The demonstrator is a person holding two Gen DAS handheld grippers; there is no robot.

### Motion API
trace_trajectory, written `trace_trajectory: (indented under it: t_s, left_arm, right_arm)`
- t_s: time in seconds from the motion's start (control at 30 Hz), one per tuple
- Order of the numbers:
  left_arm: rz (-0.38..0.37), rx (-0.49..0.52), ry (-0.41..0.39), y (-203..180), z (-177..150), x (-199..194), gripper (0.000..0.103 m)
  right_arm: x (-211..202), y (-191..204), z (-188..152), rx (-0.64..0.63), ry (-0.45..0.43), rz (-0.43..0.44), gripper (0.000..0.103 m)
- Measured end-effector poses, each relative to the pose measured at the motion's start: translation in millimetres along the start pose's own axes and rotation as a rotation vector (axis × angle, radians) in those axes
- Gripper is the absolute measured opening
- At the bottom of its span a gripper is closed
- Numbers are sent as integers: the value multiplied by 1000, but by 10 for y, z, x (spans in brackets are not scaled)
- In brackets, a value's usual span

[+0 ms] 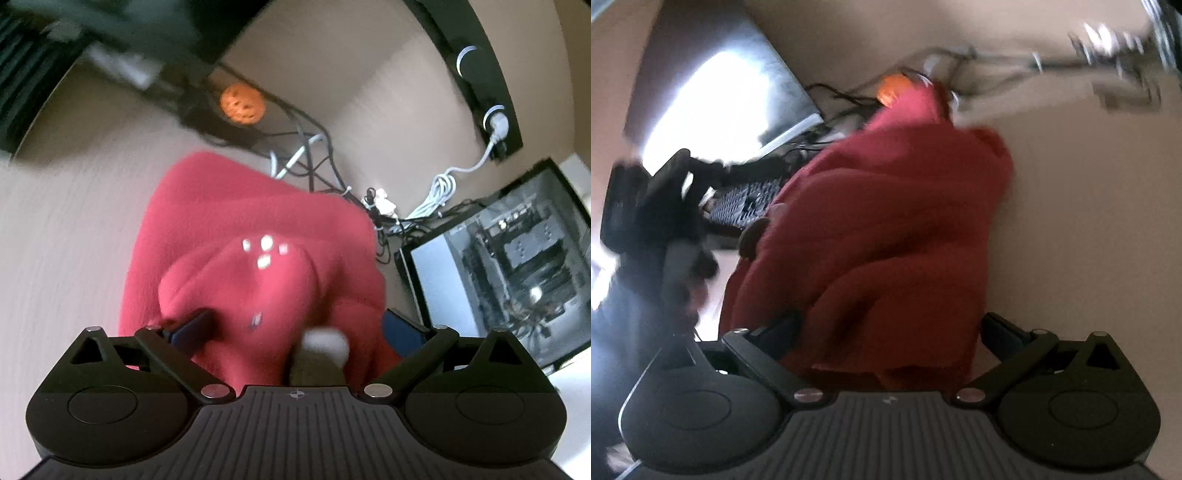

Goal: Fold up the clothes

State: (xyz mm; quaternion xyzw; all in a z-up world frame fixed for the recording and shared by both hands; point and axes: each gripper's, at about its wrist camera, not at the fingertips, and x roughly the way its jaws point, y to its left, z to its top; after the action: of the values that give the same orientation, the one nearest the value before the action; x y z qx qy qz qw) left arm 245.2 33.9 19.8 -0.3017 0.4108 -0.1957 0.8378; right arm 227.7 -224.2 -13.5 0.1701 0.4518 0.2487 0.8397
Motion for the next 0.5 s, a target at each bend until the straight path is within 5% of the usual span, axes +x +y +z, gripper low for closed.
trace_trajectory:
  t_s: [0.1,0.23,0.33,0.5]
  left_arm:
    - [-21,55,-42,-115,101,-223,101]
    - [-76,20,-65,-29,-89,-606,101]
    - [-113,-59,-6,132,-372,-654,101]
    - [-150,-141,51,173,-643,-444,101]
  right_arm:
    - [-299,-101,153,10,-84,-9,103]
    - [-392,-420,329,199,-168,-2,103]
    - [-252,-466,283,230,-126,-22,103]
    - [17,-174,53,94,-44,-51,103]
